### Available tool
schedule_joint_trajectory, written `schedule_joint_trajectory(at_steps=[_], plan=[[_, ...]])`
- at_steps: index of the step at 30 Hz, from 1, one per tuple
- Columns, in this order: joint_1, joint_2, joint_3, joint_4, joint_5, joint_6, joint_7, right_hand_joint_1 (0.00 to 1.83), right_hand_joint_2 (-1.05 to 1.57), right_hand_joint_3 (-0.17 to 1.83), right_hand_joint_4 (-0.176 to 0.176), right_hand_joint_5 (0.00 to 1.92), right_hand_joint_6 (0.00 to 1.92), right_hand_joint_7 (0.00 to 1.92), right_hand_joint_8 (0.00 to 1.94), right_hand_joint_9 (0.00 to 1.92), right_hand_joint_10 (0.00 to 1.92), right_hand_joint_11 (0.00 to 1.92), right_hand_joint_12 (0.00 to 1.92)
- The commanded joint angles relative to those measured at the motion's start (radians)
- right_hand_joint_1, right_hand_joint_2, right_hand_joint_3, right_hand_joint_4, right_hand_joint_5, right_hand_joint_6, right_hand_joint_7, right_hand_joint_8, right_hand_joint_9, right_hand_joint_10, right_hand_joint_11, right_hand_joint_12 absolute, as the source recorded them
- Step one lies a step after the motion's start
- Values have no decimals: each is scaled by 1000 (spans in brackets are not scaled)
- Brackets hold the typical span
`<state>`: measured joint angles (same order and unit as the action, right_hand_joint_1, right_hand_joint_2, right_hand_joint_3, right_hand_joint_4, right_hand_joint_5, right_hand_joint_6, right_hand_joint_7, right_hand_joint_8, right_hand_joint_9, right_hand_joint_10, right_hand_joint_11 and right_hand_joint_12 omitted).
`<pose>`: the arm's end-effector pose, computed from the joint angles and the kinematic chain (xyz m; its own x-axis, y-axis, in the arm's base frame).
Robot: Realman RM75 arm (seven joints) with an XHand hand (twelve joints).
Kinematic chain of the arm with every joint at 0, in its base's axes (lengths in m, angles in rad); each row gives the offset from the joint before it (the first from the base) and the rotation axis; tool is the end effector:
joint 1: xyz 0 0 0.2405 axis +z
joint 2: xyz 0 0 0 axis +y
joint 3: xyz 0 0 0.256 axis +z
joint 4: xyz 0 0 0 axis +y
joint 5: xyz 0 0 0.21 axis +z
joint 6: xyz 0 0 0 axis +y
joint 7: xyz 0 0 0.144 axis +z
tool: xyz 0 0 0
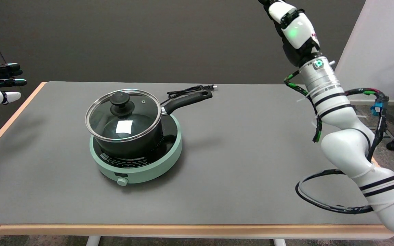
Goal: Pick up the pot lid.
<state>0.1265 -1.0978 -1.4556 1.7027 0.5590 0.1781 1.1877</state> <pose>-0.0991 -0.3573 0.3736 0.2536 0.1880 0.9489 -0.8530 -0.4190 0.3110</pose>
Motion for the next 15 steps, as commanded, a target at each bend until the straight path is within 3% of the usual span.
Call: schedule_joint_trajectory(at_steps=[1, 4, 6, 10, 12, 13, 15], plan=[[196, 18, -87, 24, -247, -224, 0, 285, 788, 1020, -46, 413, 191, 213, 115, 181, 146, 70, 153], [240, 38, -147, 14, -300, -222, 0, 307, 790, 1018, -42, 428, 200, 233, 118, 204, 153, 81, 160], [278, 41, -192, 12, -346, -223, 0, 312, 880, 877, -41, 431, 214, 237, 143, 208, 169, 41, 299], [351, 57, -265, 11, -435, -228, 0, 361, 821, 912, -31, 451, 218, 260, 181, 247, 180, 70, 312], [389, 71, -307, 12, -461, -229, 0, 407, 764, 904, -6, 461, 211, 296, 176, 281, 180, 99, 319], [402, 77, -322, 13, -465, -230, 0, 440, 664, 1011, 21, 453, 232, 331, 140, 293, 205, 128, 302], [445, 92, -365, 12, -466, -230, 0, 483, 668, 929, 48, 462, 191, 359, 149, 362, 191, 155, 362]])
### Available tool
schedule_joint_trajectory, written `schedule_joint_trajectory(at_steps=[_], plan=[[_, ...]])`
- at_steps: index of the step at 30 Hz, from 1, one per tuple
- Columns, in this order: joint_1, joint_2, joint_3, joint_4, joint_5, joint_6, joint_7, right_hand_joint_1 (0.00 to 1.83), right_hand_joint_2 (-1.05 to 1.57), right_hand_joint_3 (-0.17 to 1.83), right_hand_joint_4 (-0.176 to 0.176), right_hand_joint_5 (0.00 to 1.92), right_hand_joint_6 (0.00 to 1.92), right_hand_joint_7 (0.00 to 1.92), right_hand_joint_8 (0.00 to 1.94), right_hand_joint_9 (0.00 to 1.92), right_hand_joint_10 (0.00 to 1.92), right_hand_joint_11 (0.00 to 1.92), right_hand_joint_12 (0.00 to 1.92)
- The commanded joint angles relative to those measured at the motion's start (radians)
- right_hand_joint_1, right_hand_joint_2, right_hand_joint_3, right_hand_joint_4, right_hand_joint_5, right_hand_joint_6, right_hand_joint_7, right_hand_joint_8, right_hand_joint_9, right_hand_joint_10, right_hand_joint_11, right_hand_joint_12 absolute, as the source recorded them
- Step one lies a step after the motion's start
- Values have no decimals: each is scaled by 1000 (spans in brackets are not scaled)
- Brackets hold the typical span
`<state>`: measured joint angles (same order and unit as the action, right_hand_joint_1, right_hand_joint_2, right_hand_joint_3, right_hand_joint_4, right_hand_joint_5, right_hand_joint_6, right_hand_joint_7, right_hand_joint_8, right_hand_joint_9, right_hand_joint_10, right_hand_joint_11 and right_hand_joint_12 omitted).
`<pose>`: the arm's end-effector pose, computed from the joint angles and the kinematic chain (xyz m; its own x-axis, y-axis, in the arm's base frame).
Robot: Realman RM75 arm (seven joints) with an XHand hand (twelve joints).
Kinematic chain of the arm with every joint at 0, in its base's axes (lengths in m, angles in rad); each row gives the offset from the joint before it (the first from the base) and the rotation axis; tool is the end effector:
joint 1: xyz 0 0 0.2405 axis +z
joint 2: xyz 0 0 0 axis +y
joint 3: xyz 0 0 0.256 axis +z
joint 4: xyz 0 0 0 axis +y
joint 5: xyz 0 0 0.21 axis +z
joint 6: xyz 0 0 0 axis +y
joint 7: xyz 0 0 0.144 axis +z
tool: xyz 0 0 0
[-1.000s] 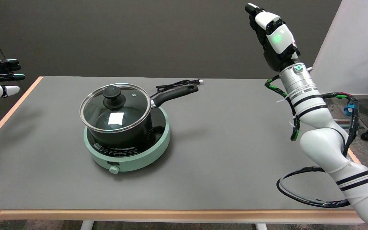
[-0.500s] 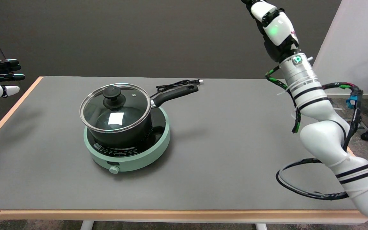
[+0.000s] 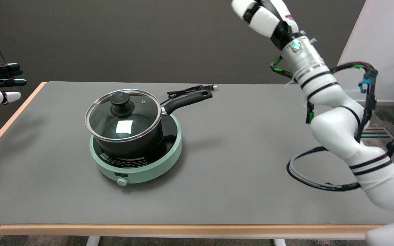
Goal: Pick up the pot lid.
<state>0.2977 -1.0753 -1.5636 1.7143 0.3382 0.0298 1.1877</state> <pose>-0.0650 -0.3857 0.3397 0.4827 0.1738 0.8584 -0.7571 -0.4099 0.5087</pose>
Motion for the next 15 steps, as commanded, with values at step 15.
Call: schedule_joint_trajectory(at_steps=[15], plan=[[692, 107, -781, -187, -280, -82, 0, 567, 571, 903, 97, 430, 195, 510, 184, 525, 275, 263, 426]])
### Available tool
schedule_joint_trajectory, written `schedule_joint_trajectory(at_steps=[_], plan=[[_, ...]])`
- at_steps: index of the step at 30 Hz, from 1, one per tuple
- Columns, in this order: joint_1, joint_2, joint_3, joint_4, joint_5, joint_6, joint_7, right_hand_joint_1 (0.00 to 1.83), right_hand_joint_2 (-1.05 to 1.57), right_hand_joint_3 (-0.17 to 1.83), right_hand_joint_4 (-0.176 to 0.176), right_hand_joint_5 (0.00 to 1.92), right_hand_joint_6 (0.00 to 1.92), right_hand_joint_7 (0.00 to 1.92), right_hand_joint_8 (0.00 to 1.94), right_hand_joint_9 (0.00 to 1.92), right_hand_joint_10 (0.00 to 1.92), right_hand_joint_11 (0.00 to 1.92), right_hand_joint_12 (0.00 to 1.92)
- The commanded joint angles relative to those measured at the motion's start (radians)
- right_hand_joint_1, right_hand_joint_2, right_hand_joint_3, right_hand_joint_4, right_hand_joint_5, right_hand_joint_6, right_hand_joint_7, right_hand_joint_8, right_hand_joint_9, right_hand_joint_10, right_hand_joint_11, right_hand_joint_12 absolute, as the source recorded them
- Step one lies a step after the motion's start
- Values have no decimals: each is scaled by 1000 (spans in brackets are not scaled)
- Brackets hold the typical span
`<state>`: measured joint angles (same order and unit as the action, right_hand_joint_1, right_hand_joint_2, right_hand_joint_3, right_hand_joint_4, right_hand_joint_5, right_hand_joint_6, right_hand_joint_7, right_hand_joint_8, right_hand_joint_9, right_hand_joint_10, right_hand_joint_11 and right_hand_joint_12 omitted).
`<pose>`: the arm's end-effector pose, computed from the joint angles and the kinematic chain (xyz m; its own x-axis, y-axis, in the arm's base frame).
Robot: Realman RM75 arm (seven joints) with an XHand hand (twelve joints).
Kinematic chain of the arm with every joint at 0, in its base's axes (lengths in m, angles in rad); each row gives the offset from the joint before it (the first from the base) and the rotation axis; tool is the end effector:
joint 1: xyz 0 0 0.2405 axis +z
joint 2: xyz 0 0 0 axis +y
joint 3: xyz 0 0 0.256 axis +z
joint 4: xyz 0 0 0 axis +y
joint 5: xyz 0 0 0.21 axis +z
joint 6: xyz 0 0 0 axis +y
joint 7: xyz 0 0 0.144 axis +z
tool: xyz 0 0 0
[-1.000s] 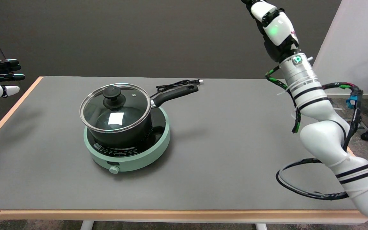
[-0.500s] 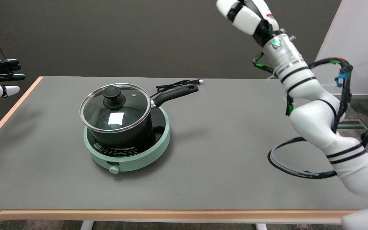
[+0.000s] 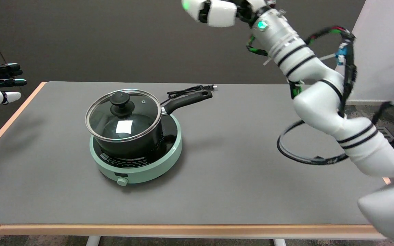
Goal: Pick up the pot lid.
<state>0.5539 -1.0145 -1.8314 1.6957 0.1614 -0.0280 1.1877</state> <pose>-0.0182 -0.4106 0.2770 0.7073 0.1612 0.6883 -0.5383 -0.5083 0.6722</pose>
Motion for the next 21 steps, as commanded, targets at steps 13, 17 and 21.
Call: schedule_joint_trajectory(at_steps=[13, 17, 21], plan=[[587, -72, -761, -297, -126, 2, -202, 597, 521, 911, 119, 369, 174, 491, 181, 538, 280, 311, 516], [579, -97, -762, -305, -126, 22, -281, 614, 510, 918, 119, 354, 170, 461, 177, 520, 269, 309, 514], [565, -118, -762, -310, -126, 25, -329, 573, 502, 983, 128, 345, 176, 437, 197, 475, 332, 279, 581]])
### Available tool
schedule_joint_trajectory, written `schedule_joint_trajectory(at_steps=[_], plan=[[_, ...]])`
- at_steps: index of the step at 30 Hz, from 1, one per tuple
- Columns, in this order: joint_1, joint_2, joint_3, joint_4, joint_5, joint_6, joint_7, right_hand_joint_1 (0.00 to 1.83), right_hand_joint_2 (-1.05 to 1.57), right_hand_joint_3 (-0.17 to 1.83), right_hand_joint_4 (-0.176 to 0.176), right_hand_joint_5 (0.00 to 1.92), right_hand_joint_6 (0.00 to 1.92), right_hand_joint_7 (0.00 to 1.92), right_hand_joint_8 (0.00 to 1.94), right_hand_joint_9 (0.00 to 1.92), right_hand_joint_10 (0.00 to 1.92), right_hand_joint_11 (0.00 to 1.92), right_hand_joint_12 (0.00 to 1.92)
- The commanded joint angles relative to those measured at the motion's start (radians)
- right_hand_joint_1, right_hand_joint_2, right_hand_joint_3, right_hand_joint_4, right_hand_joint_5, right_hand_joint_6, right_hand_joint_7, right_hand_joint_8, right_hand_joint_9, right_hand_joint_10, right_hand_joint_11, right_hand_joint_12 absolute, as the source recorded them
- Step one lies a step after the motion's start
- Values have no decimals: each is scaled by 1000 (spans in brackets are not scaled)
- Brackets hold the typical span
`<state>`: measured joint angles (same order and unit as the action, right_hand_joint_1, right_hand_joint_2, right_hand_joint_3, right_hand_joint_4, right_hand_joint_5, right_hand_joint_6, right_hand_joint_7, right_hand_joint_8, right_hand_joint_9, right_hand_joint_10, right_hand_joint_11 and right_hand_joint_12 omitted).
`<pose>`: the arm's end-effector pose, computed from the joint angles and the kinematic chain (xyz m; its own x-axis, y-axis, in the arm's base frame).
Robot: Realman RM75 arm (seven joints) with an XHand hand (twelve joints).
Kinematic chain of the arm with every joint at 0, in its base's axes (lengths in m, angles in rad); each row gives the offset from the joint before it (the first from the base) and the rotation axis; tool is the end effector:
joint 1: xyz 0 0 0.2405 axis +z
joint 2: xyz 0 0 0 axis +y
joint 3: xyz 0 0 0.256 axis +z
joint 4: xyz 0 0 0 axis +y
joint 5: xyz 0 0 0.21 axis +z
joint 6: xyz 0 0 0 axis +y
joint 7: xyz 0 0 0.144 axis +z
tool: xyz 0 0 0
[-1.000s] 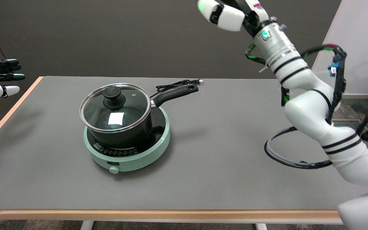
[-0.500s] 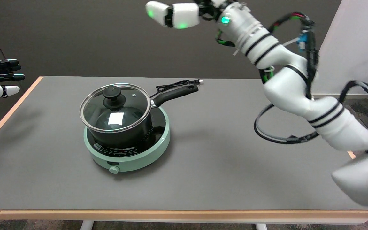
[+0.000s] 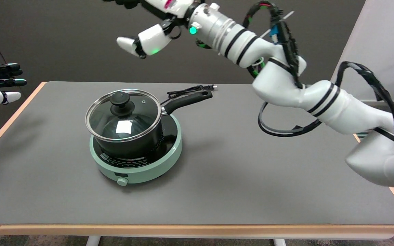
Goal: Pick up the pot lid.
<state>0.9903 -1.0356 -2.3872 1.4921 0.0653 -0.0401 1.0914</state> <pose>-0.0069 -0.4501 0.1671 0.9400 0.1544 0.3043 -0.1462 -0.6235 0.7680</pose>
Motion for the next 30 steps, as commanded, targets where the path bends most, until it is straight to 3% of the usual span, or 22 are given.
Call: schedule_joint_trajectory(at_steps=[1, 16, 30], plan=[[123, -105, -206, -111, -30, 39, -234, 580, 502, 984, 130, 344, 176, 434, 196, 474, 331, 279, 581], [32, -184, -208, -171, -23, 47, -293, 730, 509, 961, 146, 381, 177, 518, 183, 536, 280, 322, 525], [11, -251, -209, -248, -22, -15, -293, 699, 523, 948, 167, 398, 183, 592, 202, 594, 318, 352, 555]])
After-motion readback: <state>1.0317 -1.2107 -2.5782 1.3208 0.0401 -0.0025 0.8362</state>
